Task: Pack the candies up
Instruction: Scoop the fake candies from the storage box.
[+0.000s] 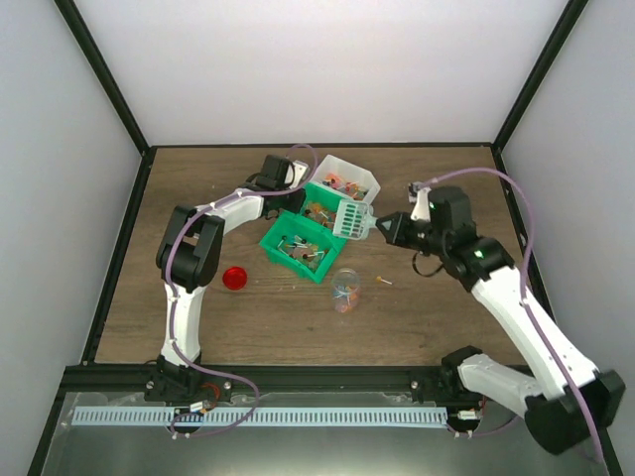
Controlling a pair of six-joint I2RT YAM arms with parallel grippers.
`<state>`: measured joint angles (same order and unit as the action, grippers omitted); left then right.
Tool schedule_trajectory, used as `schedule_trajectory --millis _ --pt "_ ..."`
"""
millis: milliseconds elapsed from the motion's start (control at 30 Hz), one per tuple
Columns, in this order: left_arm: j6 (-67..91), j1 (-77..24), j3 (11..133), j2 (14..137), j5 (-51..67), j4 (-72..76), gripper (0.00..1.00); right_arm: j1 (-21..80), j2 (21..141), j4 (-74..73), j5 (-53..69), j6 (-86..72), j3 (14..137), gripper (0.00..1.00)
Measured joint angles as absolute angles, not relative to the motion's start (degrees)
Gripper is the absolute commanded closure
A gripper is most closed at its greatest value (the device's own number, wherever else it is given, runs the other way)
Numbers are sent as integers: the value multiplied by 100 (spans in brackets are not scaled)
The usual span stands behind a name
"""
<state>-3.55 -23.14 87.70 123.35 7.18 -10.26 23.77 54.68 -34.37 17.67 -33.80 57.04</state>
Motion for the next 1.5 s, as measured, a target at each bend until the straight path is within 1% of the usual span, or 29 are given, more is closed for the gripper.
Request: schedule_trajectory --millis 100,200,300,433,533,567,600,667,733,767,1100,1200,1333,1400,1500 --pt "-355 -2311 8770 12335 738 -1020 69 2316 6165 -3033 1627 -3695 5859 99" --pt "-355 -2311 8770 12335 742 -1015 76 2220 6801 -2615 1612 -4021 5922 99" --pt "-346 -2322 8768 12335 779 -1009 80 2104 7422 -2335 1592 -4346 5959 99" --pt "-349 -2335 8768 12335 790 -996 86 1946 8235 -2274 1492 -4637 6158 99" --pt "-355 -2344 8768 12335 777 -982 88 1892 8534 -2272 1490 -4731 6267 99" --pt "-360 -2344 8768 12335 773 -974 87 1894 8604 -2292 1490 -4751 6322 99" --pt "-362 -2344 8768 12335 764 -969 81 1894 8685 -2316 1492 -4766 6410 99" --pt "-360 -2344 8768 12335 729 -958 63 1894 8833 -2392 1503 -4777 6602 99" --pt "-410 -2333 8764 12333 679 -943 55 1896 8965 -2445 1518 -4792 6794 99" --pt "-373 -2322 8761 12333 659 -939 53 1896 9004 -2443 1522 -4794 6842 99" --pt "-360 -2303 8764 12252 604 -1120 52 1894 9258 -2451 1540 -4858 6943 99" --pt "-364 -2300 8750 12164 585 -1278 47 1896 9308 -2469 1544 -4858 7000 99" --pt "-357 -2300 8748 12055 582 -1435 47 1894 9321 -2451 1544 -4858 7028 99" --pt "-360 -2303 8748 11996 574 -1518 48 1894 9338 -2429 1559 -4856 7054 99" --pt "-362 -2303 8748 11909 558 -1568 54 1894 9380 -2401 1562 -4856 7059 99"
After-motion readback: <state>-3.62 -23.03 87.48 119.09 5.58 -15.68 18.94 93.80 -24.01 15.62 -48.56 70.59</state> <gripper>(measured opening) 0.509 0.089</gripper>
